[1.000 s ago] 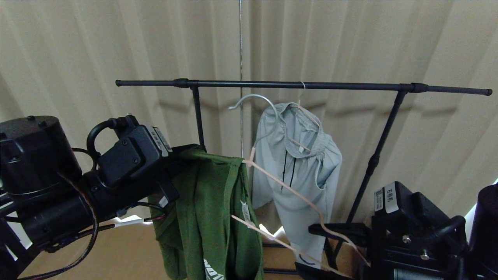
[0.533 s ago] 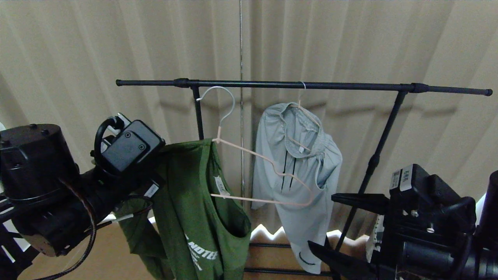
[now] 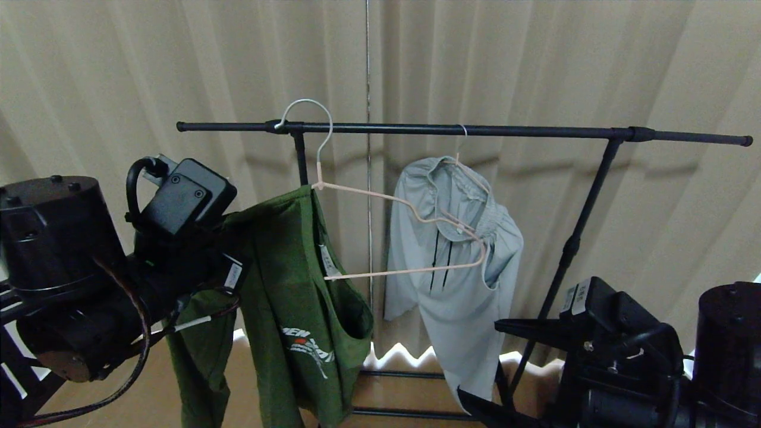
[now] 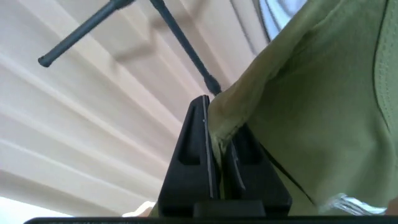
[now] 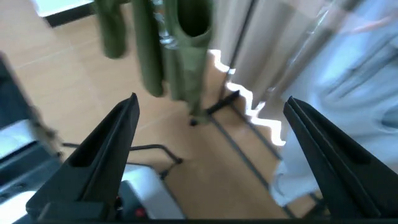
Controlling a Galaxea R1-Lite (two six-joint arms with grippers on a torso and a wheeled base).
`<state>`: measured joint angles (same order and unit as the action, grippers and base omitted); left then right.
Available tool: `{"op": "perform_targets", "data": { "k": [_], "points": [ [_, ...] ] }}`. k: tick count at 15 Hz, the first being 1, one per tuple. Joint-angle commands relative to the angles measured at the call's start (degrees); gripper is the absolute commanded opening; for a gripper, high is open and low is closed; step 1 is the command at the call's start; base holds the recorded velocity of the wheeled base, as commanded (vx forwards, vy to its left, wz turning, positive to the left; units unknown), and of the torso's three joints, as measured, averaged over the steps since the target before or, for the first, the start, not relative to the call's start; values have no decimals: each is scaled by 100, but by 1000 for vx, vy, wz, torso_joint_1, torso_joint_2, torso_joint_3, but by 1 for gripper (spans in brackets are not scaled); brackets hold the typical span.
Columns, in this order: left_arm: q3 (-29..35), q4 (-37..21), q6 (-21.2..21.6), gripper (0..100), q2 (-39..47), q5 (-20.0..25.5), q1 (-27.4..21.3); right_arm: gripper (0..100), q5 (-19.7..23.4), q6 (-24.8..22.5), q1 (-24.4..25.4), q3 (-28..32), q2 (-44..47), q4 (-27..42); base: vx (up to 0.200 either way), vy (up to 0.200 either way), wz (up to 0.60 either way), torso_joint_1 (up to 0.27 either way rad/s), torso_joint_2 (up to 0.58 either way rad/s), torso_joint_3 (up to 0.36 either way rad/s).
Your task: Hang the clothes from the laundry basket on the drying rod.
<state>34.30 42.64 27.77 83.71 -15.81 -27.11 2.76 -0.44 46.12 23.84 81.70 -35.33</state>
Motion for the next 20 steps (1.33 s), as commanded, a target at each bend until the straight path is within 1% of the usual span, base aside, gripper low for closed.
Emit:
{"op": "perform_targets", "data": {
  "k": [1, 2, 3, 5, 6, 7, 9, 11, 14, 16, 20],
  "points": [
    [199, -107, -299, 0, -136, -1, -163, 100, -495, 290, 416, 50, 777, -756, 0, 0, 0, 0, 0, 0],
    [208, -107, -413, 0, -154, -1, -224, 100, -697, 290, 468, 68, 1085, -1187, 0, 0, 0, 0, 0, 0],
    [208, -107, -465, 0, -162, -1, -260, 100, -803, 281, 504, 120, 1366, -1547, 0, 0, 0, 0, 0, 0],
    [217, -107, -509, 0, -162, -1, -268, 100, -970, 281, 504, 314, 1858, -2057, 0, 0, 0, 0, 0, 0],
    [217, -98, -518, 0, -162, -1, -268, 100, -1031, 290, 504, 472, 2043, -2154, 0, 0, 0, 0, 0, 0],
    [217, -98, -536, 0, -162, -1, -268, 100, -1031, 290, 504, 516, 2104, -2180, 0, 0, 0, 0, 0, 0],
    [191, -98, -589, 0, -268, 8, -391, 100, -1067, 290, 504, 815, 2403, -2294, 0, 0, 0, 0, 0, 0],
    [129, -98, -589, 0, -408, 52, -409, 100, -1207, 290, 495, 1043, 2579, -2391, 0, 0, 0, 0, 0, 0],
    [85, -98, -580, 0, -487, 61, -409, 100, -1234, 299, 486, 1237, 2658, -2400, 0, 0, 0, 0, 0, 0],
    [85, -98, -571, 0, -514, 69, -453, 100, -1242, 360, 477, 1281, 2649, -2400, 0, 0, 0, 0, 0, 0],
    [138, -98, -580, 0, -611, 69, -725, 100, -1313, 378, 477, 1201, 2851, -2400, 0, 0, 0, 0, 0, 0]
  ]
}}
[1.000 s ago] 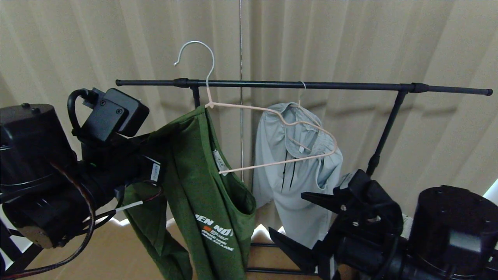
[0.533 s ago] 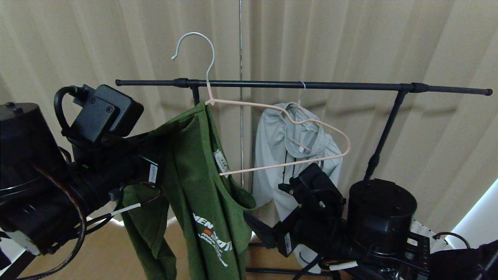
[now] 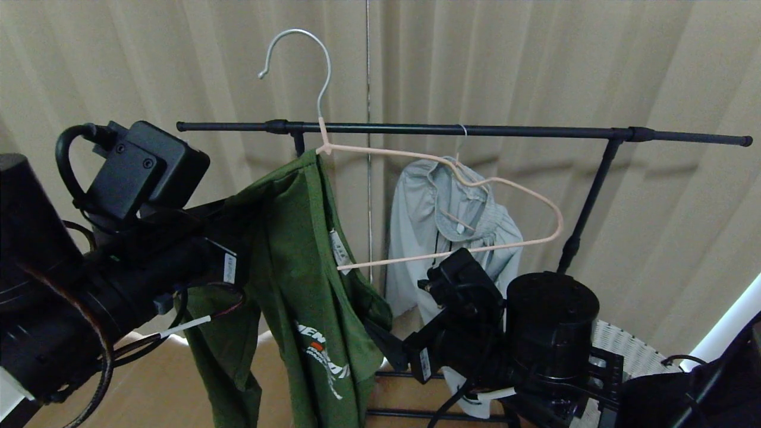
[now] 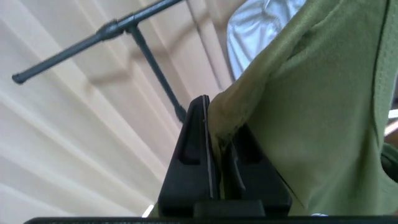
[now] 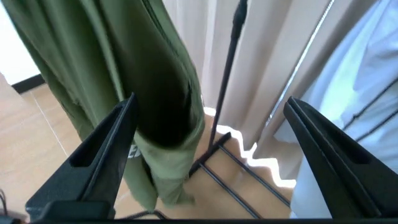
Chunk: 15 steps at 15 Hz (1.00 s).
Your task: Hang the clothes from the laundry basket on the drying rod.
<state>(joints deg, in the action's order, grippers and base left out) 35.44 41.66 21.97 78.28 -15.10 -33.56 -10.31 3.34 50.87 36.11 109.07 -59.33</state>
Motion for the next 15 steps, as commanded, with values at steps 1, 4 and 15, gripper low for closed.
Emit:
{"op": "perform_targets", "data": {
  "k": [1, 4, 15],
  "points": [
    [33, 0, 1, 0, -111, -1, -89, 100, -76, 0, 2, -25, 150, 1, 0, 0, 0, 0, 0, 0],
    [-19, 0, 1, 0, -172, -10, -54, 100, -208, 0, -33, -201, 35, 1, 0, 0, 0, 0, 0, 0],
    [51, 9, 27, 0, -243, 69, -54, 100, -366, 26, -614, -772, -299, 27, 0, 0, 0, 0, 0, 0]
  ]
}}
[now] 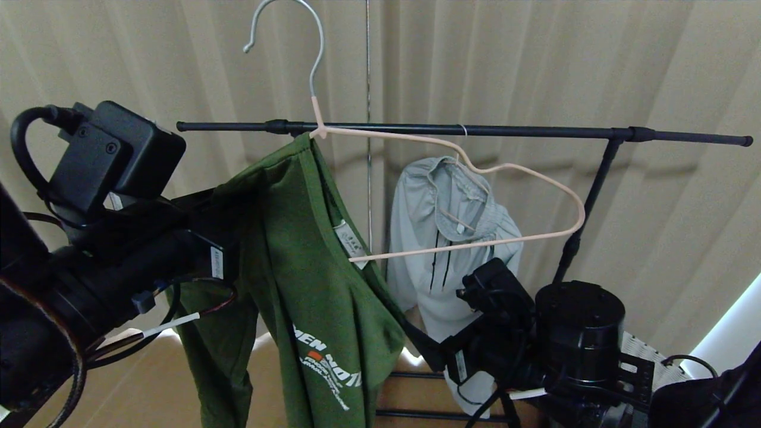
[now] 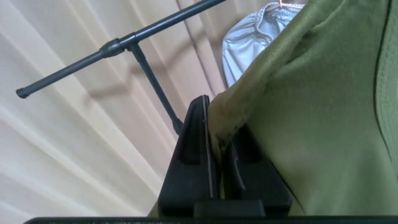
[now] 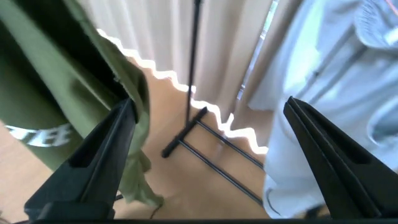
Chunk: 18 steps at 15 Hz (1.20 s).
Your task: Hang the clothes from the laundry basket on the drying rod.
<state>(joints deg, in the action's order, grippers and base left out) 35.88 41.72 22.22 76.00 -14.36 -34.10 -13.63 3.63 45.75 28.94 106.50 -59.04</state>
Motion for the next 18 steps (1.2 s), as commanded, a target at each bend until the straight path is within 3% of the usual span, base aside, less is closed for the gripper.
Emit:
{"op": "perform_targets", "data": {
  "k": [1, 3, 6, 10, 15, 18],
  "points": [
    [16, 3, 10, 0, -15, -5, 8, 100, -87, -3, -154, -64, -59, -2, 0, 0, 0, 0, 0, 0],
    [-46, -14, 133, 0, -6, -23, 175, 100, -149, -21, -409, -134, -243, -2, 0, 0, 0, 0, 0, 0],
    [-283, 12, 968, 0, -32, -5, 764, 100, -149, -73, -945, -161, -639, 68, 0, 0, 0, 0, 0, 0],
    [-599, 21, 1038, 0, -129, -23, 843, 100, -140, -231, -1552, -178, -947, 77, 0, 0, 0, 0, 0, 0],
    [-977, 21, 1794, 0, -120, -41, 1362, 100, -122, -231, -1560, -205, -1193, 86, 0, 0, 0, 0, 0, 0],
    [-916, 30, 1759, 0, -94, -32, 1353, 100, -43, -214, -1306, -530, -1325, 121, 0, 0, 0, 0, 0, 0]
  ]
}}
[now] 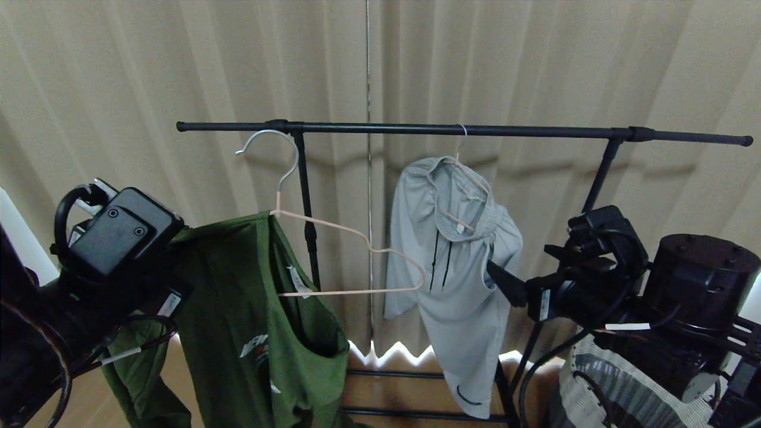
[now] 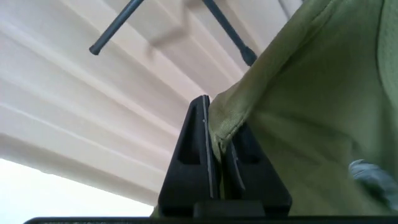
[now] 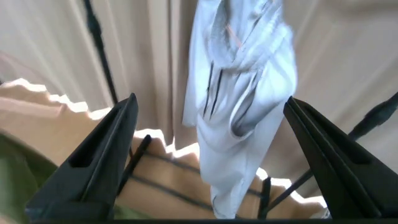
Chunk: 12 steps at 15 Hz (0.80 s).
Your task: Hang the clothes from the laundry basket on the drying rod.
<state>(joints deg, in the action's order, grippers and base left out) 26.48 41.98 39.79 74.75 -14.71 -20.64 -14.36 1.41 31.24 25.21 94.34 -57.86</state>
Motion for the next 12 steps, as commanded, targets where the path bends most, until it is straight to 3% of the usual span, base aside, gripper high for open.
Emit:
{"op": "perform_targets", "data": {
  "k": [1, 4, 9, 12],
  "points": [
    [24, 20, -94, 0, 22, 12, -10, 100, 56, 34, 259, -253, -118, -6, 0, 0, 0, 0, 0, 0],
    [33, 20, -692, 0, -5, 30, -371, 100, 214, 105, 716, -394, -30, -59, 0, 0, 0, 0, 0, 0],
    [358, 20, -745, 0, 13, 311, -520, 100, 206, 852, 1586, -438, 14, -68, 0, 0, 0, 0, 0, 0],
    [648, 20, -920, 0, 31, 311, -722, 100, 206, 931, 1674, -385, 286, -411, 0, 0, 0, 0, 0, 0]
  ]
}}
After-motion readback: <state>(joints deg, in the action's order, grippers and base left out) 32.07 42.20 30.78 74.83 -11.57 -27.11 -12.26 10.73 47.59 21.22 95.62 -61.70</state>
